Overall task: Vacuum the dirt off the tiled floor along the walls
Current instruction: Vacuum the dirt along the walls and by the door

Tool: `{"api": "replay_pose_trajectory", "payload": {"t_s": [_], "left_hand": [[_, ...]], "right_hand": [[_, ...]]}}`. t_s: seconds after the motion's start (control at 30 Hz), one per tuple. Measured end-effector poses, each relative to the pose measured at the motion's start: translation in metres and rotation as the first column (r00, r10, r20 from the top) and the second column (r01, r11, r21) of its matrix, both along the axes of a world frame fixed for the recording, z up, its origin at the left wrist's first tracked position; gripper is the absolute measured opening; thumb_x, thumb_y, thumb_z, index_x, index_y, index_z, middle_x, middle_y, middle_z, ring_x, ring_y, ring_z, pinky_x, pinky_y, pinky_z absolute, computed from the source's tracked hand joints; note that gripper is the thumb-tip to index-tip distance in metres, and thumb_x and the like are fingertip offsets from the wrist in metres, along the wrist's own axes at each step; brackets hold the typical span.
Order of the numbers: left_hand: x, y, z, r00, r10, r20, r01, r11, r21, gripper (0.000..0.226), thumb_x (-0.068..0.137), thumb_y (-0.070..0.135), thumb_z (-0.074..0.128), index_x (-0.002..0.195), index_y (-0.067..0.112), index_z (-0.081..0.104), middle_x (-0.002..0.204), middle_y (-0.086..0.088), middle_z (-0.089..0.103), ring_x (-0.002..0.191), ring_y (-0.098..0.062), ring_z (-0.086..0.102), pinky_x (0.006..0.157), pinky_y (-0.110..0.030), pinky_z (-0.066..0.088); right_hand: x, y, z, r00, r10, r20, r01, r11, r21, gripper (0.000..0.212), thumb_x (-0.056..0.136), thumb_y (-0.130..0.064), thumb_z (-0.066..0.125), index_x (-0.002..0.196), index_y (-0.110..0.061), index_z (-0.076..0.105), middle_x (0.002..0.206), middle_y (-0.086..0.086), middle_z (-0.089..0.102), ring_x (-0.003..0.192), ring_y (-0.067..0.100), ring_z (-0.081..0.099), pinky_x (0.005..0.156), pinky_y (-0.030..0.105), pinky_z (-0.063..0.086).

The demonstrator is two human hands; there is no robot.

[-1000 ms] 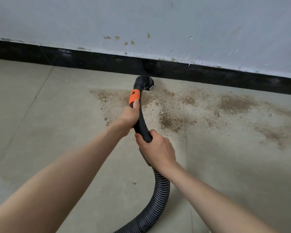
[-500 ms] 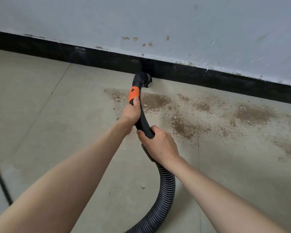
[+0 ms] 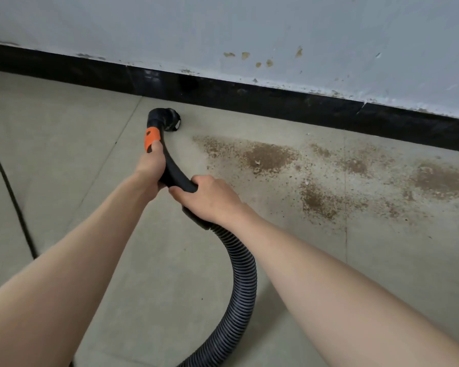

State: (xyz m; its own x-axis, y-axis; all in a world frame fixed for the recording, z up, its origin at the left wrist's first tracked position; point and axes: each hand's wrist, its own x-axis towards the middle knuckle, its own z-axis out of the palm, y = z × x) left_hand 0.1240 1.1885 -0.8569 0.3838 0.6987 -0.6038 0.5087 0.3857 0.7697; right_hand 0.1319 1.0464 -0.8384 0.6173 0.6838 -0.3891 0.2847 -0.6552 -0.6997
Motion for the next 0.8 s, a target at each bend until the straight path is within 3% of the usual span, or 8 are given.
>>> {"api": "replay_pose_trajectory", "payload": {"t_s": [0.13,0.23,0.43,0.63,0.8], "left_hand": [[-0.03,-0.016,-0.008,0.999,0.028,0.015,-0.027,0.998,-0.065,0.059,0.094,0.057,0.034,0.126,0.009,0.044,0.099,-0.004,0.056,0.09,-0.02,0.056,0.074,-0.031,0.046],[-0.041,-0.033,-0.017,1.0,-0.001,0.003,0.002,0.999,-0.035,0.048,0.096,0.049,0.036,0.116,0.007,0.045,0.093,-0.006,0.058,0.086,-0.021,0.058,0.064,-0.028,0.046],[-0.042,-0.046,-0.018,1.0,-0.023,-0.01,0.023,1.0,-0.017,0.047,0.095,0.049,0.038,0.113,0.007,0.046,0.103,-0.011,0.058,0.089,-0.023,0.058,0.061,-0.028,0.047],[-0.037,-0.06,-0.021,0.998,-0.065,0.017,0.066,0.998,-0.021,0.04,0.096,0.048,0.036,0.103,0.01,0.046,0.087,-0.006,0.056,0.078,-0.019,0.058,0.069,-0.03,0.049],[-0.032,-0.076,-0.025,0.991,-0.132,-0.008,0.132,0.991,-0.017,0.045,0.096,0.051,0.033,0.109,0.01,0.044,0.088,-0.006,0.056,0.087,-0.023,0.059,0.079,-0.037,0.051]], "right_hand": [[-0.02,-0.018,-0.009,0.998,0.04,0.054,-0.036,0.998,-0.06,0.041,0.088,-0.063,0.051,0.075,-0.024,0.047,0.079,0.003,0.062,0.075,0.028,0.06,0.059,0.033,0.043],[-0.033,-0.036,-0.018,0.998,0.012,0.069,-0.008,0.998,-0.063,0.044,0.087,-0.062,0.052,0.069,-0.024,0.04,0.072,0.001,0.057,0.071,0.027,0.056,0.053,0.032,0.033],[-0.039,-0.05,-0.018,0.997,-0.031,0.074,0.036,0.998,-0.059,0.046,0.087,-0.063,0.052,0.067,-0.024,0.038,0.068,-0.001,0.053,0.071,0.028,0.053,0.054,0.034,0.031],[-0.045,-0.064,-0.018,0.99,-0.104,0.097,0.113,0.989,-0.095,0.046,0.086,-0.062,0.05,0.068,-0.022,0.036,0.062,-0.003,0.048,0.066,0.028,0.049,0.057,0.035,0.03],[-0.05,-0.082,-0.018,0.981,-0.14,0.138,0.154,0.983,-0.097,0.047,0.087,-0.063,0.05,0.068,-0.023,0.033,0.058,-0.005,0.047,0.052,0.014,0.042,0.048,0.029,0.027]]}}
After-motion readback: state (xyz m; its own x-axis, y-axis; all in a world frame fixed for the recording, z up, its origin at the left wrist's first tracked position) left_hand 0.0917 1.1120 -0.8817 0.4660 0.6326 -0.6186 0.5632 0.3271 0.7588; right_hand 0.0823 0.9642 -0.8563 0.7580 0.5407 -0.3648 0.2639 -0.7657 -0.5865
